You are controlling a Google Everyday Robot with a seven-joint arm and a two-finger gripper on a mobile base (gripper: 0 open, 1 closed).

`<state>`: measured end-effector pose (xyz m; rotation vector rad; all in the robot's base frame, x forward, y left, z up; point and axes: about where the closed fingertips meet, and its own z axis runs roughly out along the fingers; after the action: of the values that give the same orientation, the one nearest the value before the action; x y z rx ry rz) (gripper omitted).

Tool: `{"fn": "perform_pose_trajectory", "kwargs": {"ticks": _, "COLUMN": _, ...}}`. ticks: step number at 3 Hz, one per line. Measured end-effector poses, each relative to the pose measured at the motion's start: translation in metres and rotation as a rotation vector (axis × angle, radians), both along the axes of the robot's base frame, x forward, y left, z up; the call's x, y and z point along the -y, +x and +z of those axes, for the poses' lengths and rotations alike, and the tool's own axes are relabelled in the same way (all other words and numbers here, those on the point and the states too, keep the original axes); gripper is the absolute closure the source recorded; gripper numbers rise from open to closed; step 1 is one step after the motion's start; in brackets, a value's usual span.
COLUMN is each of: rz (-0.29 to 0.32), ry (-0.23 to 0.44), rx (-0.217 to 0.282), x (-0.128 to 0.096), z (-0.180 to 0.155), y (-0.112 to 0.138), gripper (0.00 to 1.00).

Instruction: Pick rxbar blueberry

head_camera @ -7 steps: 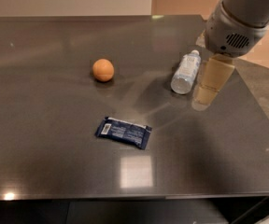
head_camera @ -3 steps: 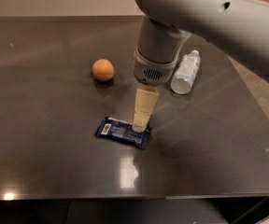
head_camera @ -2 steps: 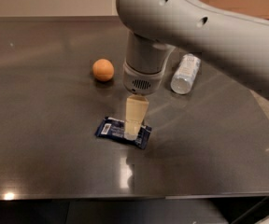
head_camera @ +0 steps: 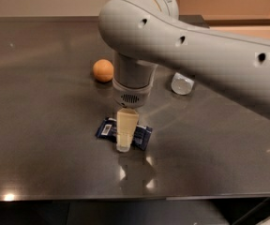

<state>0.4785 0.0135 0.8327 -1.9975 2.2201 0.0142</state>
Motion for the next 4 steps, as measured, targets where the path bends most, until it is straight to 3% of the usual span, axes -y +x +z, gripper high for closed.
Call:
{"fn": "perform_pose_trajectory", "kwargs": {"ticks": 1, "rz": 0.01, "ry": -0.005, "rx": -0.011, "x": -0.006, "z": -0.004, "y": -0.005, "gripper": 0.0}}
{"fn": "perform_pose_trajectory", "kwargs": {"ticks": 2, "rz": 0.011, "ry": -0.011, "rx": -0.016, "x": -0.008, "z": -0.007, "y": -0.01, "gripper": 0.18}}
{"fn": "perform_pose_trajectory", "kwargs": {"ticks": 4, "rz": 0.015, "ry": -0.02, "rx": -0.024, "x": -0.008, "z": -0.008, "y": -0.017, "gripper": 0.65}}
